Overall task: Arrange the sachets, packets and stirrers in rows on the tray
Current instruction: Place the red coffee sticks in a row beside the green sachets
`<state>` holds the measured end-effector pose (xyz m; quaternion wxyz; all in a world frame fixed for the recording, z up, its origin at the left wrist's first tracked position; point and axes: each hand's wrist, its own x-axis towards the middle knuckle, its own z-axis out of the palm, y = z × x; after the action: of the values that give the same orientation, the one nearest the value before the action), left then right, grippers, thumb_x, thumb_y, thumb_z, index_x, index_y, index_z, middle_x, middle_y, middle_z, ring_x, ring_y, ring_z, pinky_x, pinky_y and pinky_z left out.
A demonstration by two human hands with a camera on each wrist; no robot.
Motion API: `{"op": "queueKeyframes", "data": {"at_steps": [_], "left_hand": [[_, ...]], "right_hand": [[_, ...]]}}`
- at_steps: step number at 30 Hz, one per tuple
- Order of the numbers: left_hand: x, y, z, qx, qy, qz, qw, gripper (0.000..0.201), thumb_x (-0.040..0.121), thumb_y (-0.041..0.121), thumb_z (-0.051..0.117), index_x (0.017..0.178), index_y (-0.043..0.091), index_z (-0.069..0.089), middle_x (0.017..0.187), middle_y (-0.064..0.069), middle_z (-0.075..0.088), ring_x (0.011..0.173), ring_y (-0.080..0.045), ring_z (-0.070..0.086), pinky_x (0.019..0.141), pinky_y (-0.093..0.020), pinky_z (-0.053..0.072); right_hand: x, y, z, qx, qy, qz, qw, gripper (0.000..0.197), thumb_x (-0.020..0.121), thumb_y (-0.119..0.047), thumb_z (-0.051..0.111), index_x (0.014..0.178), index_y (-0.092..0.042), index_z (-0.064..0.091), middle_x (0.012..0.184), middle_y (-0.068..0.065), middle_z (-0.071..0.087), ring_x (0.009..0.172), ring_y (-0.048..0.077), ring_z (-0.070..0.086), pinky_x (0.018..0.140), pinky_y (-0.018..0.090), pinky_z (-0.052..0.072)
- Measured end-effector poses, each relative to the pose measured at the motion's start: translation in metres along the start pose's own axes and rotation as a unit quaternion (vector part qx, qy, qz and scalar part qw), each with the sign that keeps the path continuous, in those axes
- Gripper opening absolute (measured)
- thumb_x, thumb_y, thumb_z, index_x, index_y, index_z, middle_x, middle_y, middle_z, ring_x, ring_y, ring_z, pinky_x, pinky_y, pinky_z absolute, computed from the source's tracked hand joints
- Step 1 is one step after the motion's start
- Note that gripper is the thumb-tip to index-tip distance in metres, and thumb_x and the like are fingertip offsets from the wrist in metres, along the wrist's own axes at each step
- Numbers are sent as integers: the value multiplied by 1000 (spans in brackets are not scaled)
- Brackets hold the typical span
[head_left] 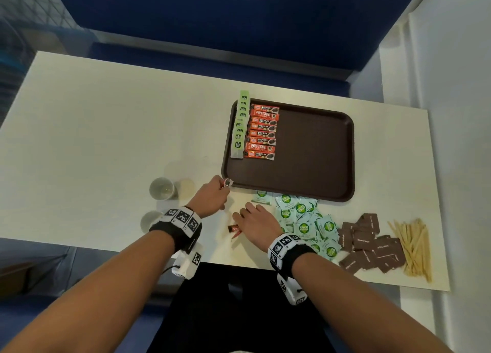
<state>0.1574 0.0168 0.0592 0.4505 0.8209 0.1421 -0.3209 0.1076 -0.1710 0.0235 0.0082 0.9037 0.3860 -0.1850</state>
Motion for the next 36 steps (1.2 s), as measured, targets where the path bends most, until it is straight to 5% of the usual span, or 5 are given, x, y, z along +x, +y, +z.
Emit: {"op": "queueKeyframes", "data": {"at_steps": [7,11,16,24,36], "left_hand": [[6,22,-5,-113,37,-18,993,17,110,15,45,103,12,60,77,-7,66,59,-13,58,54,-25,38],[11,28,2,-205,9,-28,978,11,103,10,51,96,10,59,83,-9,63,61,-15,53,56,-26,38],[14,45,23,-180,-75,31,980,55,101,63,63,113,10,72,91,-2,73,65,-9,48,61,-22,40],[14,94,50,-309,-60,85,945,31,106,36,68,124,12,75,119,-11,80,116,-26,76,104,-43,59],[19,113,52,-367,-24,51,928,26,112,38,54,118,21,73,118,-11,80,113,-30,77,106,-50,58]], "right_hand": [[2,20,-28,295,5,117,948,11,102,-14,56,99,-23,51,92,-6,55,97,21,49,83,39,42],[-5,46,-43,603,3,232,763,15,99,-23,70,99,-27,56,99,0,71,88,19,69,78,32,55],[-11,74,-56,817,59,251,515,21,103,-14,65,122,-7,59,123,16,71,116,33,69,101,47,54],[-9,89,-91,840,150,254,455,27,106,-6,57,132,-1,62,125,17,74,120,30,70,101,42,58],[-19,105,-106,820,188,273,467,25,105,-15,64,126,-5,72,120,9,78,114,22,74,98,37,60]]}}
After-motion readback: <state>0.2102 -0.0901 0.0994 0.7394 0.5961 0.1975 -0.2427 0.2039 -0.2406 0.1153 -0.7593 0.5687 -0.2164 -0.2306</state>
